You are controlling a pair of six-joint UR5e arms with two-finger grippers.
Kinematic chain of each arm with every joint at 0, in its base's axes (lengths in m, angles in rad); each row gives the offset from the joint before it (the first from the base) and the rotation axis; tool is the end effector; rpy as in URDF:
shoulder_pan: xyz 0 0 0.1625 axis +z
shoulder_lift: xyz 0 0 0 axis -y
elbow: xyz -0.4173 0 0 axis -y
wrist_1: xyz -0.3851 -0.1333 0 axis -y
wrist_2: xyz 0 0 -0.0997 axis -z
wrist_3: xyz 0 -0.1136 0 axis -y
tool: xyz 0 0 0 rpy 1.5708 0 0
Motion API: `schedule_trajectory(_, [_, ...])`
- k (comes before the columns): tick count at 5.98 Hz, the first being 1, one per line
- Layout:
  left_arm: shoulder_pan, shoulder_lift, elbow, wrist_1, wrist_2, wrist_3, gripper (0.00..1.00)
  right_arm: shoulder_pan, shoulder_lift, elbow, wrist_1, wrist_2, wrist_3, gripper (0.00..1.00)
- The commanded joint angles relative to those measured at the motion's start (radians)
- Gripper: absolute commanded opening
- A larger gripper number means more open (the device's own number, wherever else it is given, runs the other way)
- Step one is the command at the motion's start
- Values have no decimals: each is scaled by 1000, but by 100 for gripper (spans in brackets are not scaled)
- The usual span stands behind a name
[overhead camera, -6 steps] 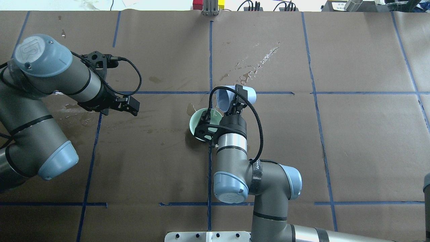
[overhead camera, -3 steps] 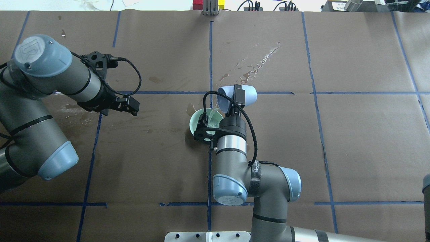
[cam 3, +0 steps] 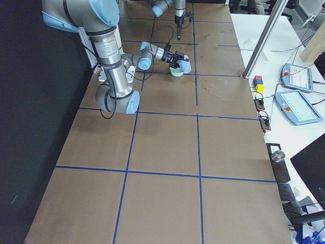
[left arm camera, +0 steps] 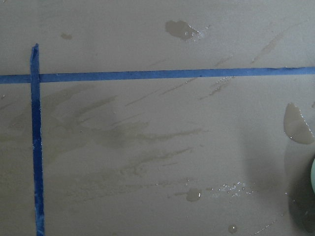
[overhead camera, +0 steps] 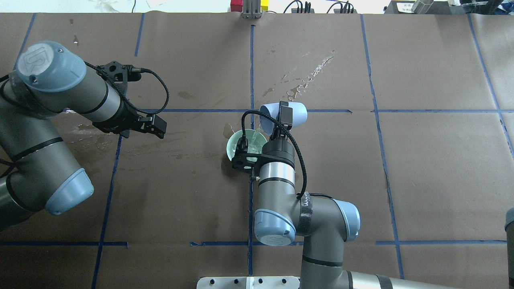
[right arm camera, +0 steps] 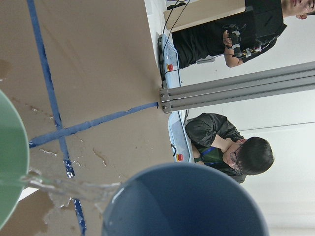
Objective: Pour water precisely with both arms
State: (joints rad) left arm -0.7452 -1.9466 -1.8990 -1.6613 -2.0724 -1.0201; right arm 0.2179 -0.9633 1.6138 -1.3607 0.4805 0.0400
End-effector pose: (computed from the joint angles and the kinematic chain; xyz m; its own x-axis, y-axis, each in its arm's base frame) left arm 0.3785 -0.4563 0.3001 0.6180 0.0541 -0.7843 0.0224 0.9960 0.0863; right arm -0.5835 -0.3689 0.2306 0.7812 -0.3001 -0.5474 0.6058 0.1531 0.7807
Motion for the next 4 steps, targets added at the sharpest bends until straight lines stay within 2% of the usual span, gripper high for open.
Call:
schedule_trajectory(1, [0,0,-6,0,0,0,100,0,0,0,-1,-8,-5,0])
schedule_trajectory(4, [0,2,-11,2,-9,2,100,-3,0,0,-1,-10,-5,0])
